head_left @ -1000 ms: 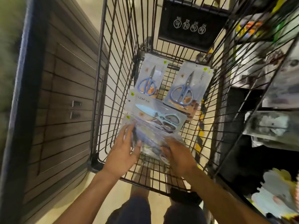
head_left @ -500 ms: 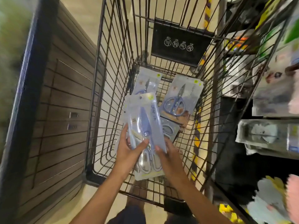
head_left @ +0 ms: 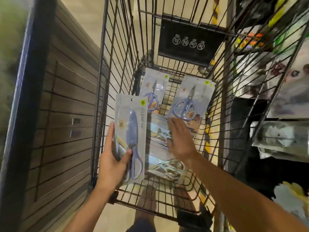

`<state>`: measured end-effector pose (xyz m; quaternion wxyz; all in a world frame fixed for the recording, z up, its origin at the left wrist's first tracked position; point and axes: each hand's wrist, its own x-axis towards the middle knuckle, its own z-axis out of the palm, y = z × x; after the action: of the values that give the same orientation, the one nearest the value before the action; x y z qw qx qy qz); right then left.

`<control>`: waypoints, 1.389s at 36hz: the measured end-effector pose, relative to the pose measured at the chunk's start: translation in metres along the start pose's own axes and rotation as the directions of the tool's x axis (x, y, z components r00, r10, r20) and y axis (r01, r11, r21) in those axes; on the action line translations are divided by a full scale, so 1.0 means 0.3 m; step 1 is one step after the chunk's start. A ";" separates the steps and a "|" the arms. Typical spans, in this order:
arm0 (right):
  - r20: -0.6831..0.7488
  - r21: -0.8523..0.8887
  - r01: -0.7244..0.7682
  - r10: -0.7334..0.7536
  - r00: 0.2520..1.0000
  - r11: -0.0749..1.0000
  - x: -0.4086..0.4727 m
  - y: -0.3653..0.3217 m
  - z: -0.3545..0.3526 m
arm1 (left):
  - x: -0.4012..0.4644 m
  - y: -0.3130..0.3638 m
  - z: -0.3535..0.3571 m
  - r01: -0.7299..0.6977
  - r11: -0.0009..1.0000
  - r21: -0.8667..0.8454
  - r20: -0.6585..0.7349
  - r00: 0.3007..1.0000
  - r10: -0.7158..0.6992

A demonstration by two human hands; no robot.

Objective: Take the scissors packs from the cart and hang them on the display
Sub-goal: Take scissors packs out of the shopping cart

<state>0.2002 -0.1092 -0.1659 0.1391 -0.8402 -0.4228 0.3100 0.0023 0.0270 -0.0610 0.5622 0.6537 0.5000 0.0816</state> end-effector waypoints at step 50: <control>-0.300 0.925 0.105 0.532 0.792 0.365 -0.892 -0.384 -0.720 | -0.283 0.741 -0.214 -0.439 0.898 0.010 0.294 0.860 0.417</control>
<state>0.1457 -0.2467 0.1653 0.6469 -0.7221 -0.0009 0.2450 0.0430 0.0350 0.1821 0.5705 0.7741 0.2589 0.0904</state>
